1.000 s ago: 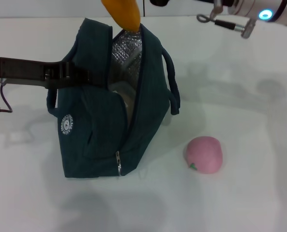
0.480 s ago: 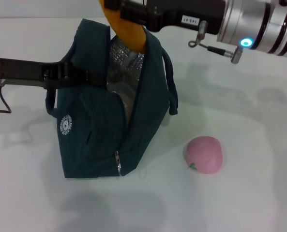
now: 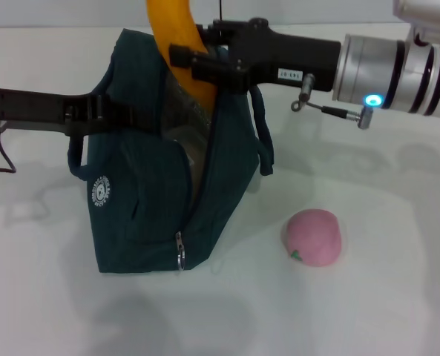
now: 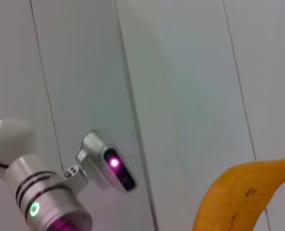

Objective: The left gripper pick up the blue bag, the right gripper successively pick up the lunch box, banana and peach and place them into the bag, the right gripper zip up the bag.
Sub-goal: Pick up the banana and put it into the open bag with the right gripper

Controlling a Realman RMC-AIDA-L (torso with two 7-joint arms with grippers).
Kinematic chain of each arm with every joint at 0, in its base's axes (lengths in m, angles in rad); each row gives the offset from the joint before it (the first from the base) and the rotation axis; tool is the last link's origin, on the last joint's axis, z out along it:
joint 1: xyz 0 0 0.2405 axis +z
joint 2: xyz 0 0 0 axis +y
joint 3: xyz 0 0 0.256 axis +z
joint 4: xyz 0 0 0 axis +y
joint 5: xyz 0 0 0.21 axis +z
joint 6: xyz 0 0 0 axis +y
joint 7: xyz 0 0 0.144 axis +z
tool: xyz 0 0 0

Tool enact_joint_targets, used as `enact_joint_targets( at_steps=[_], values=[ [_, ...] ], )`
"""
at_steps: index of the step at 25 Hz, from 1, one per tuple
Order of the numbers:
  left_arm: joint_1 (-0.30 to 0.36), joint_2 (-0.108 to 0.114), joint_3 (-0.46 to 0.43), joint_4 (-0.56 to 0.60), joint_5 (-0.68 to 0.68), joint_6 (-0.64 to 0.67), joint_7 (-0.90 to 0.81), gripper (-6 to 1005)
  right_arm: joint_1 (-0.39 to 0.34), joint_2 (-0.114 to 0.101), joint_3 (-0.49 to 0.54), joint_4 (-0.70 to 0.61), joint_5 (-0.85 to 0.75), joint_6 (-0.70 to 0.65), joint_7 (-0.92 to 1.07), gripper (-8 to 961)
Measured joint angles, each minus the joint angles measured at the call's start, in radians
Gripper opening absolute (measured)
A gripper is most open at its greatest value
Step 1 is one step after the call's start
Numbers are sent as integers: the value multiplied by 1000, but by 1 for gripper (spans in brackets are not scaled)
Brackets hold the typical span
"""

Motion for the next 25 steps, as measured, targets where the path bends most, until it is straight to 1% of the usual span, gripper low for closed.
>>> enact_joint_targets(
  at_steps=[4,12,17,19,23,25],
  values=[
    [3,-1,0,0,0,0,0,35,-16,0,-6,-10,3,12,0,472],
    [6,-1,-1,0,0,0,0,35,-7,-1,-14,-17,-5,24,3,479],
    [14,-1,-5,0,0,0,0,35,-13,-9,-17,-58,-5,26,8,671],
    [17,-1,-17,1,0,0,2,35,-29,-14,-4,-89,-6,29,5,719],
    [24,0,-30,-1,1,1,9,35,-100,-40,68,-189,-43,50,4,814],
    [25,0,-38,-2,1,1,11,35,-135,-47,116,-228,-69,55,17,813]
  ],
)
